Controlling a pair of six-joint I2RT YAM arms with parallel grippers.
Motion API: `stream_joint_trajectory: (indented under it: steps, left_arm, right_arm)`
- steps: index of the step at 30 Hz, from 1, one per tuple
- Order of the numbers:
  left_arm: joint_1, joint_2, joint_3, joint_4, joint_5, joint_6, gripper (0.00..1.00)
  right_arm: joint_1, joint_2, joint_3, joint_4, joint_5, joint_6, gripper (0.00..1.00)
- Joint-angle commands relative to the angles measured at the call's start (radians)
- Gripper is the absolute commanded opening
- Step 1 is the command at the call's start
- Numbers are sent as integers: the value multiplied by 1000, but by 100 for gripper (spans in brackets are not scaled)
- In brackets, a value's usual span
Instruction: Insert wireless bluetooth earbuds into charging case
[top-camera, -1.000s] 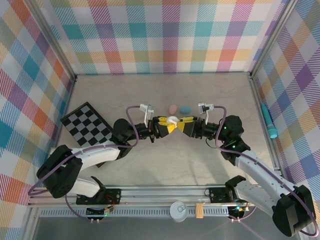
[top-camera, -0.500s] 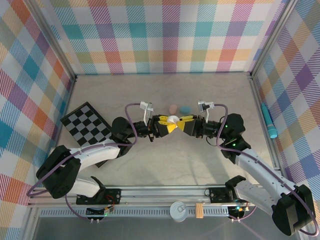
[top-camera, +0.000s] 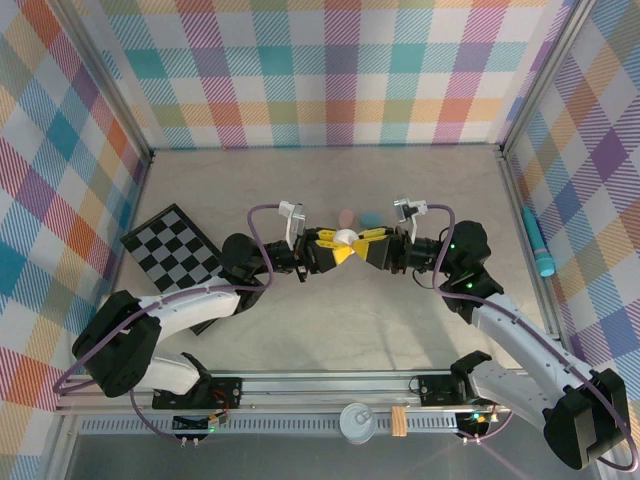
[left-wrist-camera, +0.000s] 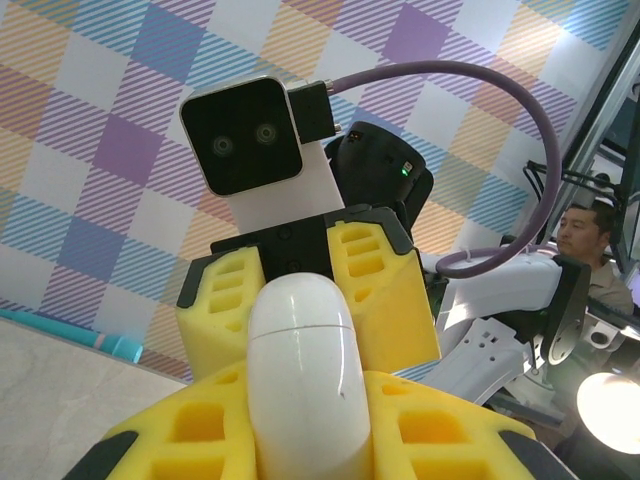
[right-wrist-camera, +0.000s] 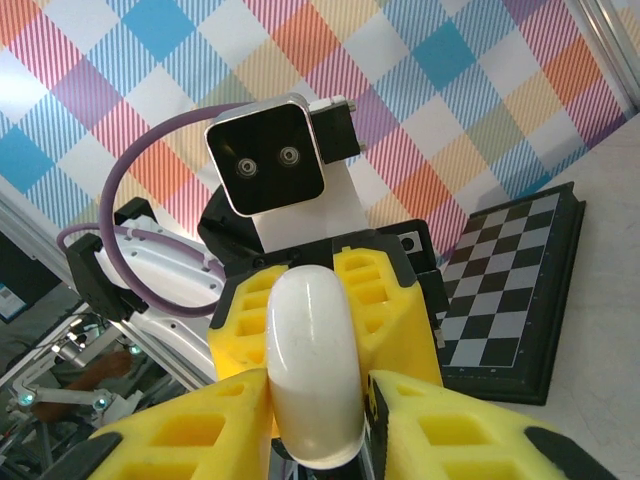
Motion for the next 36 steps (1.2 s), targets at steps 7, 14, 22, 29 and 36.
stream_joint_trajectory:
  steps: [7, 14, 22, 29, 36]
  left_arm:
    - [-17, -44, 8, -83, 20, 84, 41]
    - [-16, -146, 3, -326, 9, 259, 51]
    - [-14, -233, 80, -809, -6, 576, 66]
    - [-14, -223, 156, -970, 50, 655, 58]
    - [-14, -218, 174, -942, 81, 623, 48]
  right_arm:
    - [23, -37, 51, -139, 24, -129, 23]
    - [23, -60, 106, -324, 39, -248, 23]
    - [24, -32, 262, -695, 3, -537, 24]
    - [28, 3, 386, -931, -35, -750, 23]
    - [35, 48, 437, -1046, -73, -839, 22]
